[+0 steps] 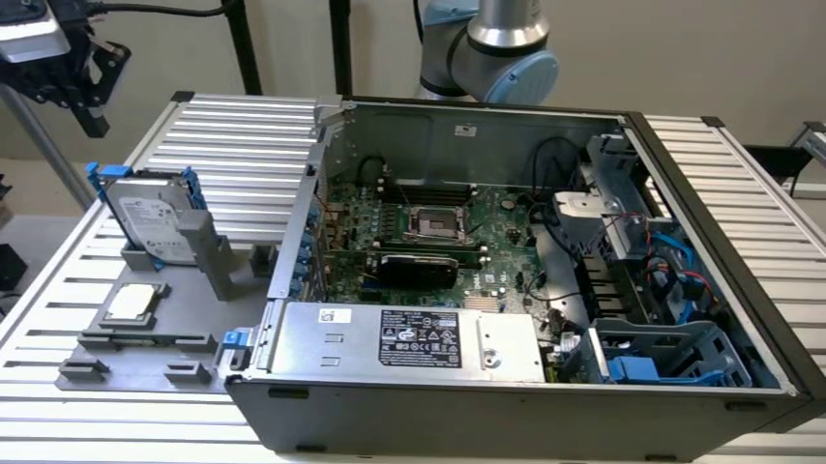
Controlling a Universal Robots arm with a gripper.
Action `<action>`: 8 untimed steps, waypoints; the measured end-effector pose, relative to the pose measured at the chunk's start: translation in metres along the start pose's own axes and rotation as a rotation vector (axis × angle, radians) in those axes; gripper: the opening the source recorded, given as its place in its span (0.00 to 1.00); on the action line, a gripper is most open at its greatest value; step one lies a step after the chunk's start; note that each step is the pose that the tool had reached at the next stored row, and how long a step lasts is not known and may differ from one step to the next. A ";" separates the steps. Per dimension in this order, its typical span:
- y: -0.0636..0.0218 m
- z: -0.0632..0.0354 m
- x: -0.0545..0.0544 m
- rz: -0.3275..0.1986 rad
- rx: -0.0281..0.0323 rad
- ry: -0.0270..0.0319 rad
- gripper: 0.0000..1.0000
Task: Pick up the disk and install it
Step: 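Pick up the disk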
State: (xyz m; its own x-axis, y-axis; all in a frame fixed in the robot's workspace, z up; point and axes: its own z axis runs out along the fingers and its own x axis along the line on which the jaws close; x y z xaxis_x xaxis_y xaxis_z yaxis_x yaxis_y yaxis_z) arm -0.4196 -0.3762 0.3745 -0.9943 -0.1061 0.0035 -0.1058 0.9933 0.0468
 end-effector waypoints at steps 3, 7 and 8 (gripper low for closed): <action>0.0000 0.0003 0.000 -0.056 0.0002 0.0027 0.11; 0.0000 0.0008 0.000 -0.127 0.0004 0.0060 0.11; 0.0000 0.0009 0.000 -0.145 0.0005 0.0068 0.11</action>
State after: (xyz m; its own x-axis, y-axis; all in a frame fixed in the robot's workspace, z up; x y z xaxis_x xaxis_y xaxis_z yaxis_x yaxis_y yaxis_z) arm -0.4195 -0.3762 0.3736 -0.9684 -0.2492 0.0035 -0.2488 0.9674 0.0468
